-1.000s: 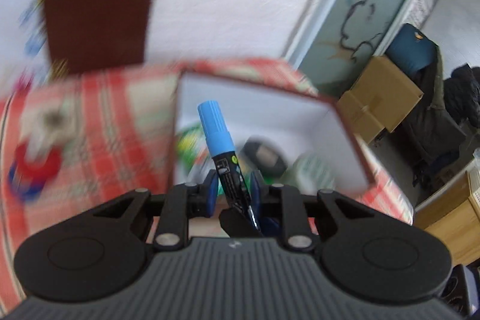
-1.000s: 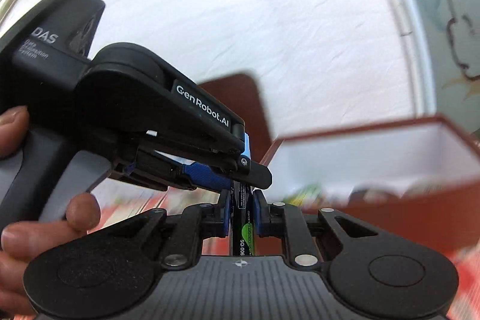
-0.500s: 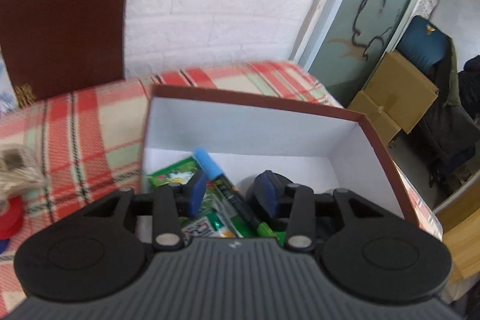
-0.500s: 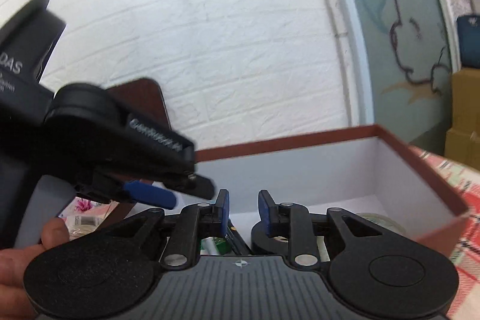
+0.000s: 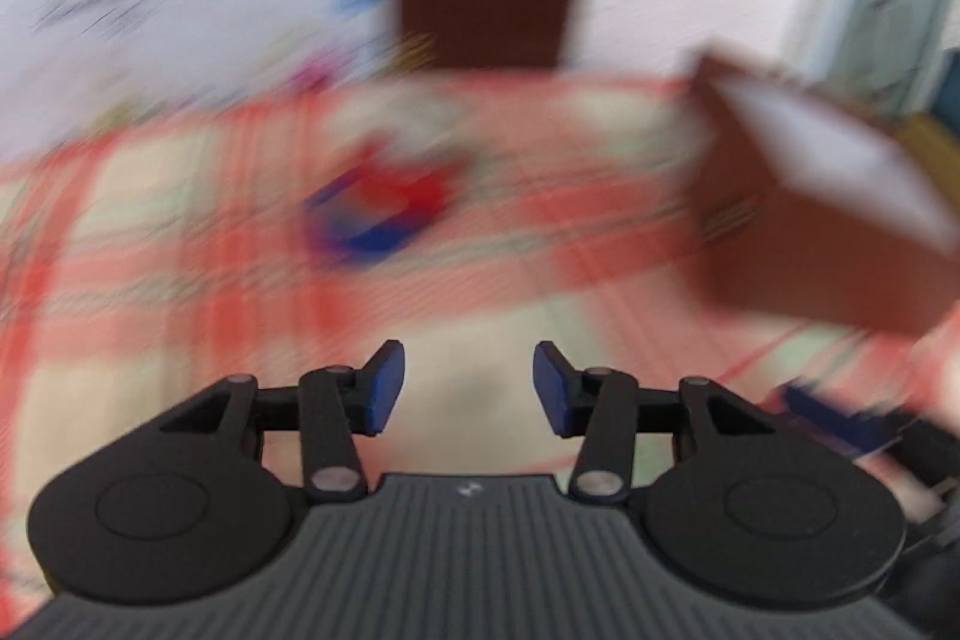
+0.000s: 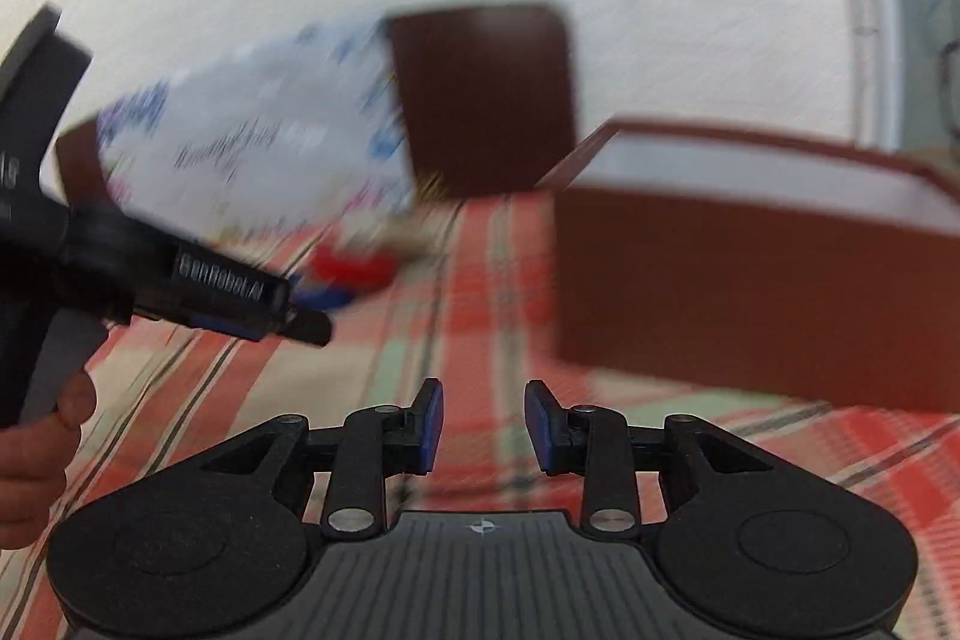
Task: Organize objects
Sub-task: 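Grasp the blue tape roll with the right tool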
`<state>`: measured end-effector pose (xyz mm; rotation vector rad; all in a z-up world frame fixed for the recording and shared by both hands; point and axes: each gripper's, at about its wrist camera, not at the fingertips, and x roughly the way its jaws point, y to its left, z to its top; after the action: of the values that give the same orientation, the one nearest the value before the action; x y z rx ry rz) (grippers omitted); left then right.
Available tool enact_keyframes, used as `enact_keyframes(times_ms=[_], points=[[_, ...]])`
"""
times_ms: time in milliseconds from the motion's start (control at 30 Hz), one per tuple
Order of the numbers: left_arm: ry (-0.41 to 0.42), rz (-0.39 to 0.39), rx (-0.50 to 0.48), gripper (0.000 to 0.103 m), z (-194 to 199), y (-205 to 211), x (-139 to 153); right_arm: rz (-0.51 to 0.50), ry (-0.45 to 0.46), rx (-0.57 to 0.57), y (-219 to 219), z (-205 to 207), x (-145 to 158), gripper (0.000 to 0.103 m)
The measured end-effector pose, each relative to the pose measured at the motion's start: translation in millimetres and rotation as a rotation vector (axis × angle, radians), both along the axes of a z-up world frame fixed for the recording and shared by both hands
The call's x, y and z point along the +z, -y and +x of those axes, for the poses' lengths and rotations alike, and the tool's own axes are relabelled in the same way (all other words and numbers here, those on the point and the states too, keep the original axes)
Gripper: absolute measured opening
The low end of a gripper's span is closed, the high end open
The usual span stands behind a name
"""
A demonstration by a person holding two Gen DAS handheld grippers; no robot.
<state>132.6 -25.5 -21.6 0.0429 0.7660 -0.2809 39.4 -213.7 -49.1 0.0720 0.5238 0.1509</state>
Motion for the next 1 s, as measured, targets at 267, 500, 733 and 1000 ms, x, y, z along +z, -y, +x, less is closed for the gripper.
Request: enact_keyframes(times_ms=[267, 500, 733, 1000], points=[[0.162, -0.036, 0.289, 0.08, 6.4, -115.8, -34.4, -0.019, -0.016, 0.14, -61.6, 82.9, 1.5, 0.041], [0.18, -0.048, 0.289, 0.081, 9.4, -115.7, -32.1, -0.077, -0.054, 0.135, -104.0, 152.0, -8.2, 0.06], [0.184, -0.073, 0.288, 0.083, 4.8, -116.8, -39.2, -0.097, -0.055, 0.114, -109.8, 165.2, -7.8, 0.056], [0.181, -0.067, 0.285, 0.084, 4.7, -115.5, -38.7, -0.116, -0.071, 0.173, -89.7, 55.6, -11.3, 0.056]])
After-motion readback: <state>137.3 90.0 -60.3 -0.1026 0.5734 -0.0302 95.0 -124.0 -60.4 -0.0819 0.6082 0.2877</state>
